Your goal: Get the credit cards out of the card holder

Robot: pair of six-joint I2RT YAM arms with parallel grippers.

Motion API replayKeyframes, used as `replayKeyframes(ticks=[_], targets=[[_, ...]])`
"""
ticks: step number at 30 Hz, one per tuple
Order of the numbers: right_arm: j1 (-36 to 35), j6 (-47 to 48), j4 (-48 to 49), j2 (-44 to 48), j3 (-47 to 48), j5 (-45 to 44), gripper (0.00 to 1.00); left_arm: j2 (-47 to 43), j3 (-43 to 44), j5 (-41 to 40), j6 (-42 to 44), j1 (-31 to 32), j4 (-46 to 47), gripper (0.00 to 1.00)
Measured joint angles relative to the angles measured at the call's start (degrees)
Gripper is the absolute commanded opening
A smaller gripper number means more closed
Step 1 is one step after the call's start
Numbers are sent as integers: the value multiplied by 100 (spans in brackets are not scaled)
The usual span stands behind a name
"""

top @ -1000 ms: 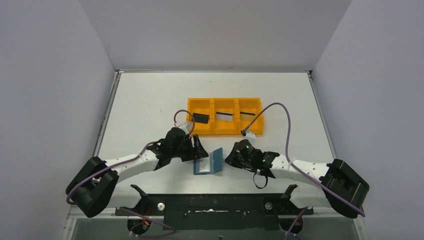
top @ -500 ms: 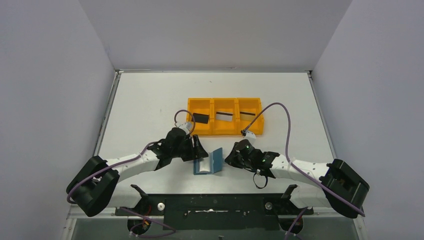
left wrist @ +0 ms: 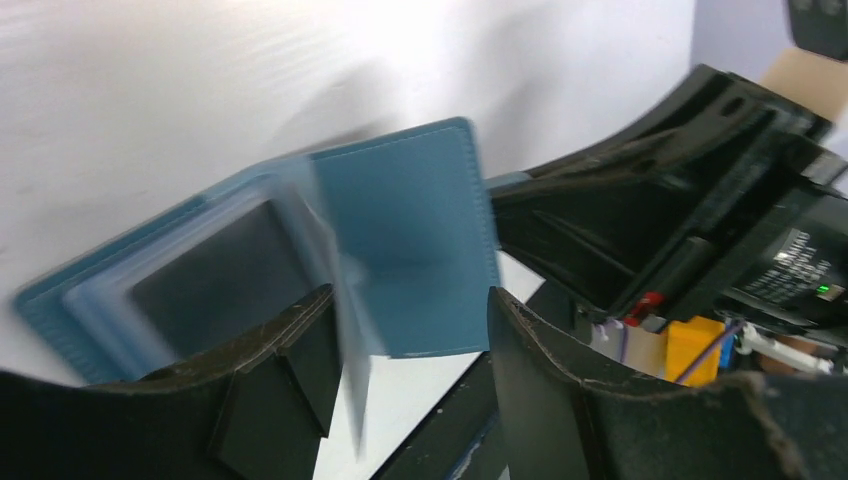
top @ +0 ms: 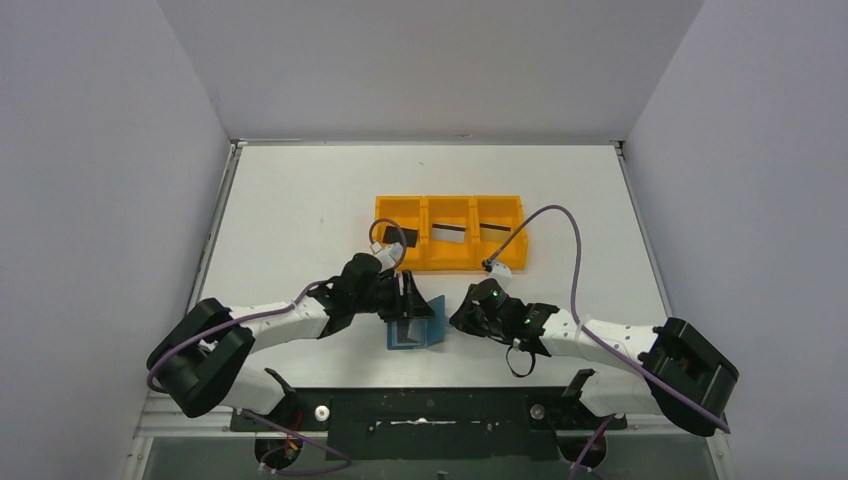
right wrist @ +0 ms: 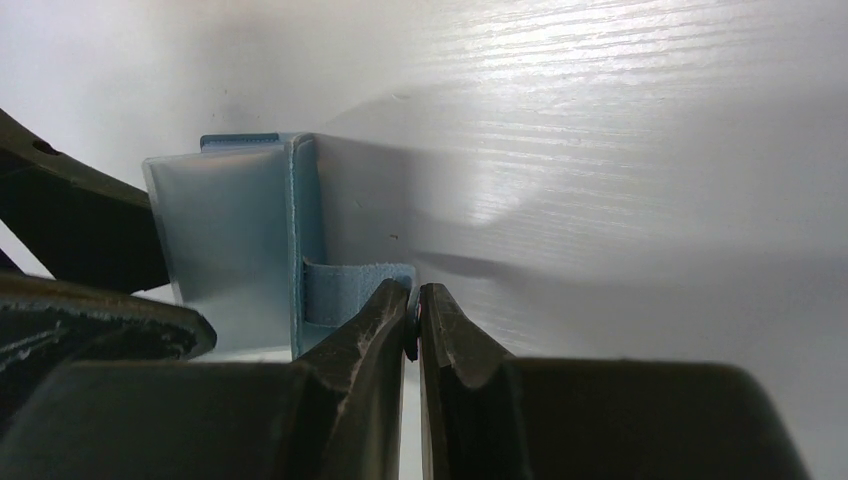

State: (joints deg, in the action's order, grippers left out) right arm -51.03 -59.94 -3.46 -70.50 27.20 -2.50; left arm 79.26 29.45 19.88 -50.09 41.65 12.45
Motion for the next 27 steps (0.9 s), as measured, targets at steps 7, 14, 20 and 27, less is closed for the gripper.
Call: replayKeyframes(ticks=[7, 14, 20, 27], targets=[[0, -208, 221, 361, -385, -83, 25, 354, 354, 223, -61, 310, 448, 50], [7, -356, 155, 839, -573, -236, 32, 898, 387, 223, -101, 463, 638, 46], [7, -426, -391, 1443, -566, -634, 34, 1320, 538, 199, -142, 678, 708, 41], [39, -420, -890, 2144, -437, -1008, 38, 1427, 643, -96, -107, 809, 516, 36]])
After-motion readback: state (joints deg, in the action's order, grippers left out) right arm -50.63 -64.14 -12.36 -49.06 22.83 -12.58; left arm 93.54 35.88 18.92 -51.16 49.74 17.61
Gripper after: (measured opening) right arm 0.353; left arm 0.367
